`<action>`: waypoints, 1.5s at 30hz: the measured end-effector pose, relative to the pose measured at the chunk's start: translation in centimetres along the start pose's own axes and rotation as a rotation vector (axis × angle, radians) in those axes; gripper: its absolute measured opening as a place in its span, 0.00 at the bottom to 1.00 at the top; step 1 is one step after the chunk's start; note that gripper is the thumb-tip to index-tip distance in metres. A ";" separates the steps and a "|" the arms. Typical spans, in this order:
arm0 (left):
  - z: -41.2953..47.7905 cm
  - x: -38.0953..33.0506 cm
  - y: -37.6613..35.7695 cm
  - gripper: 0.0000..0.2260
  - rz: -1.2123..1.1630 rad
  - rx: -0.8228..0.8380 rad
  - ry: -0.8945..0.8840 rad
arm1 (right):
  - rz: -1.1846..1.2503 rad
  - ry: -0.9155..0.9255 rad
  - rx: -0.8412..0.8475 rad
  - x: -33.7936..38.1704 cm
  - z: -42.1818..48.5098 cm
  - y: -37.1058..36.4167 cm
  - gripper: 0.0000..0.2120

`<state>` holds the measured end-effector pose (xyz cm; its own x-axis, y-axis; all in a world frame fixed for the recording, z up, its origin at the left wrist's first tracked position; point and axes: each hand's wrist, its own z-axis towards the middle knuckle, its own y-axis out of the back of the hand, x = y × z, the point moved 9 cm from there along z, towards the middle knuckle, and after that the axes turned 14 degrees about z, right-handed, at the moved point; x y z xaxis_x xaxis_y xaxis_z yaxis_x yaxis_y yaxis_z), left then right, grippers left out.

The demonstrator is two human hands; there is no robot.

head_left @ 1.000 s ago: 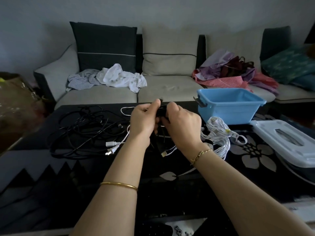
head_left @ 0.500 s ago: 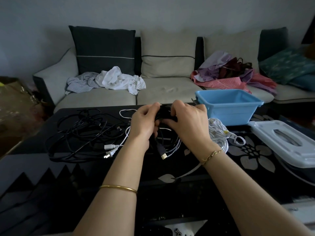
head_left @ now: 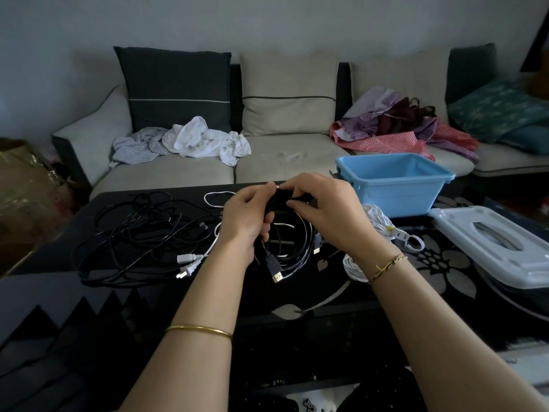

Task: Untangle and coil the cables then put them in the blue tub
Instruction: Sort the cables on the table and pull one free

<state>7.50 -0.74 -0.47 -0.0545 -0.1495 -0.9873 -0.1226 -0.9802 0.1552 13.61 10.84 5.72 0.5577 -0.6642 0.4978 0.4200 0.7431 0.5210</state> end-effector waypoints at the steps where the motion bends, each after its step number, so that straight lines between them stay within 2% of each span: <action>1: 0.0 0.0 -0.2 0.06 -0.012 0.013 0.009 | -0.021 0.027 -0.015 0.3 0.1 0.2 0.05; 8: 0.0 0.3 -1.2 0.12 -0.044 0.110 0.063 | -0.092 0.097 -0.091 1.8 0.2 1.1 0.04; 12: 0.0 0.2 -1.5 0.10 -0.012 0.166 0.033 | -0.069 0.035 -0.071 1.4 0.1 1.3 0.05; 20: -0.1 -0.2 -1.1 0.08 0.003 0.174 -0.019 | 0.237 -0.248 -0.062 -0.6 0.4 2.3 0.04; 26: -0.5 -0.7 -1.4 0.08 0.035 0.161 -0.047 | 0.530 -0.403 -0.086 -2.0 0.1 2.5 0.09; 34: -0.6 -0.9 -1.9 0.06 0.054 0.196 -0.081 | 0.564 -0.405 -0.083 -2.0 -0.2 3.5 0.14; 37: -0.6 -0.9 -1.8 0.05 0.052 0.197 -0.092 | 0.660 -0.425 -0.089 -2.3 -0.2 3.7 0.14; 45: -1.1 -2.0 -2.0 0.05 0.082 0.224 -0.157 | 0.560 -0.185 -0.163 -0.2 0.7 4.5 0.16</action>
<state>8.97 1.42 1.13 -0.2241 -0.1885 -0.9562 -0.3261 -0.9101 0.2558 14.86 14.23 8.46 0.5982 -0.1611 0.7850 0.2109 0.9767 0.0398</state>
